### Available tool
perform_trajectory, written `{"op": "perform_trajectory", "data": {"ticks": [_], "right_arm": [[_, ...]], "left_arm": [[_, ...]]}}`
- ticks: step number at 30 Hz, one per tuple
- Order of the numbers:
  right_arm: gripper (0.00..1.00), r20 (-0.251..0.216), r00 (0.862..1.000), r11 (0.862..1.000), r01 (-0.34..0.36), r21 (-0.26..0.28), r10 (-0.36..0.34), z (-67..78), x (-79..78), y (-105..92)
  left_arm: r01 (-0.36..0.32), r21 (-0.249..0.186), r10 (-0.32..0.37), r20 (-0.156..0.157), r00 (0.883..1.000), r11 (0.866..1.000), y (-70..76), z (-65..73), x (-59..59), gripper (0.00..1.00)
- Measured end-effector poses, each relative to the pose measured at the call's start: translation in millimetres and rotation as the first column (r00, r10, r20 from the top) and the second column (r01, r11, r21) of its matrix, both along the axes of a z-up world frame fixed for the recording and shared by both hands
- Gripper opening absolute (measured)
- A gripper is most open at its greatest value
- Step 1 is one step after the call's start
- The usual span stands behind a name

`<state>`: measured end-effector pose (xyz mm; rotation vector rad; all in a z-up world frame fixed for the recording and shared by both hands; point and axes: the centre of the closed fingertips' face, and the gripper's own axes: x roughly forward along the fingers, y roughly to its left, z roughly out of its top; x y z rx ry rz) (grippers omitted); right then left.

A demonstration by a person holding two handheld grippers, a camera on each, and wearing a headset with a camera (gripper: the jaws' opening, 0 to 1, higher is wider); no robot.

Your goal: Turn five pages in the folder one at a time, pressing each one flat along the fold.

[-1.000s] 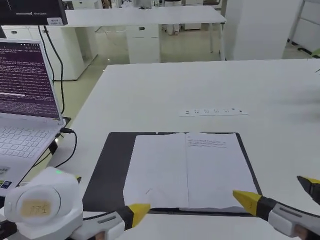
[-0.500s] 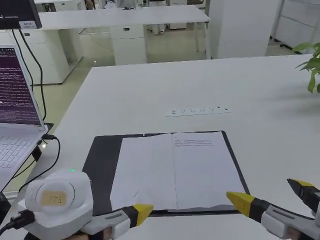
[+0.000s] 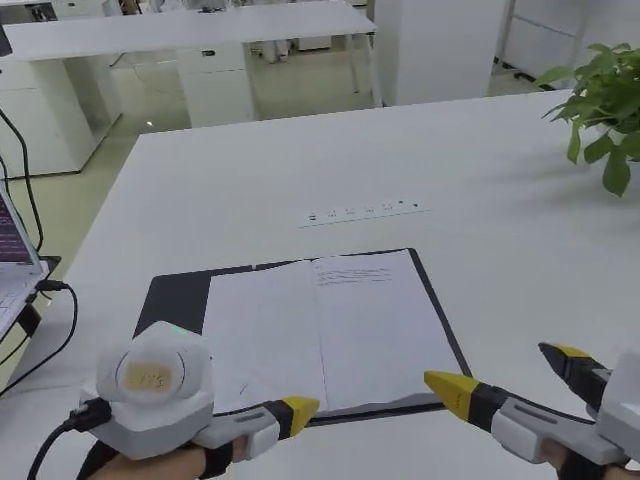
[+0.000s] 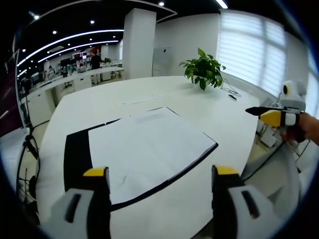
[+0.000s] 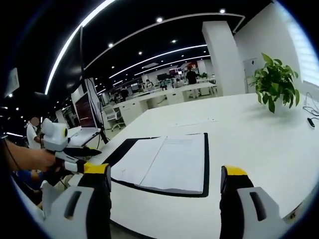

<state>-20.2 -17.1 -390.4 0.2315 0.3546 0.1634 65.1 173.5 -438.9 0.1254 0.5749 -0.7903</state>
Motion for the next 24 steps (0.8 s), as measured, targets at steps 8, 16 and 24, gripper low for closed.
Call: {"op": "perform_trajectory", "data": {"ticks": [8, 16, 24], "right_arm": [[0.89, 0.001, 1.0, 1.0, 0.016, 0.01, -0.016, -0.1, -6.7, 6.7], [0.86, 0.009, 0.999, 0.999, 0.042, 0.012, -0.042, 3.1, -13.0, 8.0], [0.84, 0.016, 0.998, 0.998, 0.058, 0.035, -0.059, 9.6, -16.8, 10.1]], "left_arm": [[0.082, -0.009, -0.082, -0.016, 0.997, 0.997, -44.6, -18.0, 11.0, 0.8], [0.165, 0.006, -0.164, -0.047, 0.985, 0.986, -97.3, -47.3, 15.8, 0.77], [0.228, 0.006, -0.228, -0.024, 0.973, 0.974, -148.2, -66.8, 18.7, 0.72]]}}
